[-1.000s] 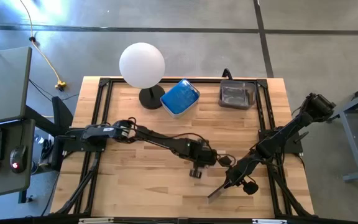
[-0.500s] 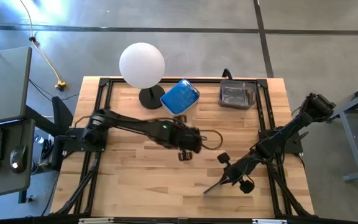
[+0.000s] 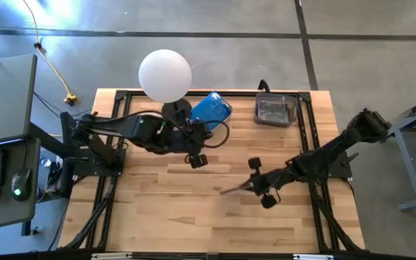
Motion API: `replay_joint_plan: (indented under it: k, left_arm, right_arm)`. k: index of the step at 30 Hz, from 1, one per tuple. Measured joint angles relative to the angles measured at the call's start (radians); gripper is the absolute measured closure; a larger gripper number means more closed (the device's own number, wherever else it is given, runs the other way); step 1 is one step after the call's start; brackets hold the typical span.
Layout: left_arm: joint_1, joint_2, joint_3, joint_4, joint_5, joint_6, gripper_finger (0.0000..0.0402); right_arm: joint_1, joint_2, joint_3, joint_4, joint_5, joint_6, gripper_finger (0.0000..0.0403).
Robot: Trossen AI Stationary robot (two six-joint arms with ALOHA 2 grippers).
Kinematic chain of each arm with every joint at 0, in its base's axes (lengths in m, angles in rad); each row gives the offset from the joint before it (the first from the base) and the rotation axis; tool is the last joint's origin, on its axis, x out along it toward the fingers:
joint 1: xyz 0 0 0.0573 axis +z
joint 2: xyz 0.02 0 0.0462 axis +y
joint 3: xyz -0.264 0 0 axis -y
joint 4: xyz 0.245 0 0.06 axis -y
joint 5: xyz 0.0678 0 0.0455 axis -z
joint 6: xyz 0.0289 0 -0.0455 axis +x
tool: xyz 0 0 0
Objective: Pick & place jewel cases by type
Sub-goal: Put the black CD case into the black bin
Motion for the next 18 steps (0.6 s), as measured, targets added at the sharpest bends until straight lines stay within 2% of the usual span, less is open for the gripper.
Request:
replay_joint_plan:
  k: [3, 8, 12, 15, 18]
  left_arm:
    - [0.000, -0.017, 0.000, 0.000, 0.000, 0.000, 0.0358]
    - [0.000, -0.017, -0.001, 0.000, 0.010, 0.000, 0.0358]
    - [0.000, -0.017, -0.001, 0.000, 0.042, 0.000, 0.0358]
    - [0.000, -0.017, -0.001, 0.000, 0.050, 0.000, 0.0358]
    - [0.000, -0.017, -0.001, 0.000, 0.052, 0.000, 0.0358]
  right_arm:
    - [-0.058, 0.000, 0.000, -0.009, 0.046, -0.052, 0.0356]
    - [-0.163, 0.000, 0.000, -0.039, 0.150, -0.105, 0.0382]
    - [-0.231, -0.001, 0.000, -0.061, 0.187, -0.168, 0.0382]
    - [-0.268, -0.001, 0.000, -0.064, 0.227, -0.202, 0.0374]
    - [-0.298, -0.001, 0.000, -0.064, 0.326, -0.232, 0.0364]
